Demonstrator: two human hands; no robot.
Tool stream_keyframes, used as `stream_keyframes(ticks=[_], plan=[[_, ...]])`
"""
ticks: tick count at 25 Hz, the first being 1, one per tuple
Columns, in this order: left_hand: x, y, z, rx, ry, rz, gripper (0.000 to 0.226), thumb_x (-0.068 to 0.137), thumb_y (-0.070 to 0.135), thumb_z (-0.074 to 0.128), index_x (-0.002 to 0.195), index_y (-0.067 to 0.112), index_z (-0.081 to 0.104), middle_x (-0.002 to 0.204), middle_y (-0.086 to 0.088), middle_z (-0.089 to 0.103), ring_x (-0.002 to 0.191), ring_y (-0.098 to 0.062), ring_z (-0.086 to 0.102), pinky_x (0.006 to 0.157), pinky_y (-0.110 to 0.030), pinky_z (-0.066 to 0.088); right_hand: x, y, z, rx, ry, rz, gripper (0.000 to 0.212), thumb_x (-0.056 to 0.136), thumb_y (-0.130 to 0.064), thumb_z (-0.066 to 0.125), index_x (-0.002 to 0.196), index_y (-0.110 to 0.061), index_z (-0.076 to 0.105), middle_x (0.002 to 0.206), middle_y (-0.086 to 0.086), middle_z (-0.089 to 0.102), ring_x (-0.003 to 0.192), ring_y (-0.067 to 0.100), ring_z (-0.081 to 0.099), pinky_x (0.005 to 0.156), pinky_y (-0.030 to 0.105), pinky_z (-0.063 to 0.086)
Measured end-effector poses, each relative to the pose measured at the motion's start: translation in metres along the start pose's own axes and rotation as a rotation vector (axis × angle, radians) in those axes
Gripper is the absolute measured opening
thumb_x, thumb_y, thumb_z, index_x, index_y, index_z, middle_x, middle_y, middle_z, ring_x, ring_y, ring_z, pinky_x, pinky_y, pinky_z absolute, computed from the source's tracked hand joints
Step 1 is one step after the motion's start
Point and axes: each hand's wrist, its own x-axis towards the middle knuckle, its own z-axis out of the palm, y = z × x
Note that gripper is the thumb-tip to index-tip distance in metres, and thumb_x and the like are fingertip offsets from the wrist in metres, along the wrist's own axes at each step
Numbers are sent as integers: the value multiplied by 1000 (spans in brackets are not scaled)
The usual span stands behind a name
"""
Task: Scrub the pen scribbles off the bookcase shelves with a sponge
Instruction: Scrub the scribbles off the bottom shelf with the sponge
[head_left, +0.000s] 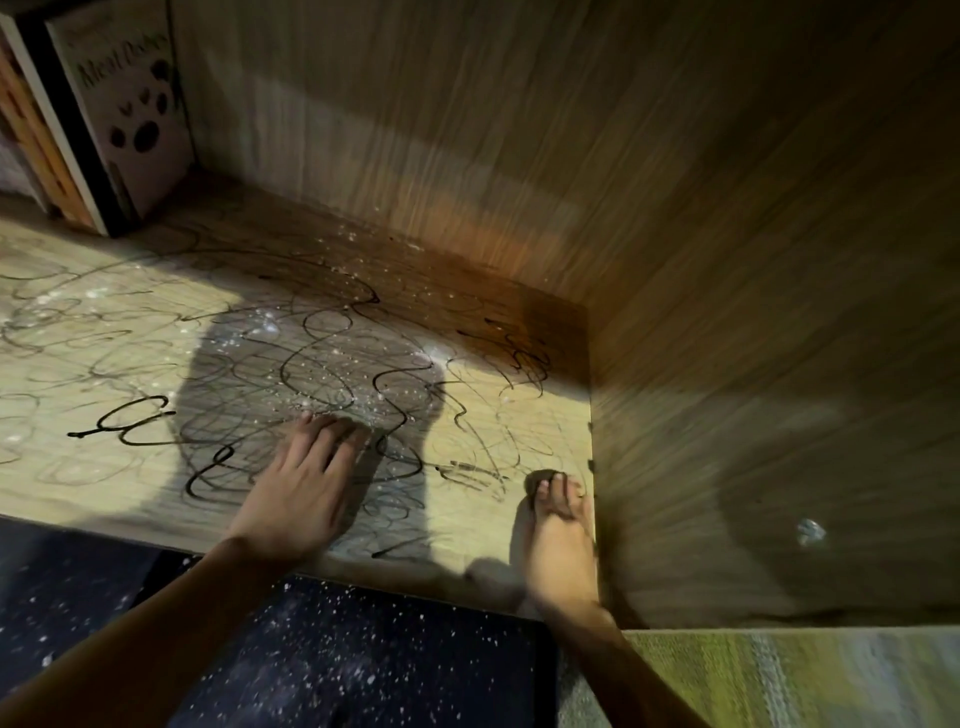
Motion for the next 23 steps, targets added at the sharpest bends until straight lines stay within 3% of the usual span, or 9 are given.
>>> stream_keyframes(ticks=[5, 8, 10, 12, 15, 17, 19, 21, 23], plan=[[-1, 12, -4, -14, -112, 6, 99, 55, 34, 86, 138, -1, 45, 134, -23, 52, 128, -41, 43, 101, -51, 42, -74, 14, 18, 205, 186, -391, 42, 104, -25, 18, 124, -7, 50, 124, 17, 62, 128, 23, 40, 115, 25, 15], [-2, 10, -4, -56, -50, -14, 80, 72, 36, 68, 138, -1, 43, 133, -23, 50, 129, -39, 37, 100, -52, 45, -26, 16, 14, 152, 294, -172, 48, 98, -22, 30, 141, -3, 31, 140, 24, 42, 143, 21, 15, 112, 15, 4], [-1, 10, -5, -81, 3, -22, 64, 84, 37, 43, 135, -2, 46, 129, -22, 51, 127, -40, 38, 102, -52, 43, 0, 3, 2, 274, 203, -2, 65, 91, -22, 24, 152, -12, 5, 150, 21, 24, 143, 25, 17, 112, 17, -1], [-1, 11, -8, -124, 16, -39, 60, 90, 37, 33, 133, -2, 48, 127, -22, 52, 125, -40, 40, 103, -54, 41, -9, 0, -3, 215, 41, 7, 57, 94, -25, 6, 150, -17, 0, 159, 17, 8, 147, 27, 9, 115, 25, -2], [-2, 12, -9, -159, 25, -54, 58, 96, 38, 27, 133, -1, 49, 128, -21, 51, 127, -39, 39, 105, -54, 40, -63, 12, 13, 169, -81, -36, 66, 102, -33, 0, 138, 4, 40, 140, 26, 46, 128, 32, 50, 110, 22, 26], [-2, 12, -12, -166, 21, -52, 58, 95, 38, 28, 133, 0, 49, 129, -19, 50, 128, -38, 39, 105, -53, 39, -84, 28, 42, 123, -161, -112, 76, 95, -36, -11, 128, -7, 50, 126, 13, 59, 111, 26, 62, 110, 19, 26], [-2, 11, -12, -150, 10, -32, 59, 92, 40, 32, 135, 2, 49, 130, -17, 49, 128, -37, 37, 104, -53, 39, -81, 22, 31, 37, -89, -101, 62, 100, -29, -3, 140, -3, 36, 131, 17, 47, 116, 28, 55, 117, 25, 6], [-2, 8, -12, -125, -4, -32, 61, 89, 41, 34, 135, 3, 48, 131, -17, 49, 129, -37, 36, 104, -54, 40, -50, 14, 3, 108, -56, -46, 49, 103, -14, 15, 150, -12, 2, 151, 25, 21, 140, 33, 28, 117, 31, 9], [-1, 7, -8, -121, -16, -40, 62, 87, 41, 35, 134, 3, 49, 131, -17, 49, 129, -38, 36, 104, -55, 40, -19, 13, -7, 91, -54, 6, 58, 100, -10, 28, 152, -9, 3, 158, 19, 9, 147, 29, 11, 117, 32, 15]])
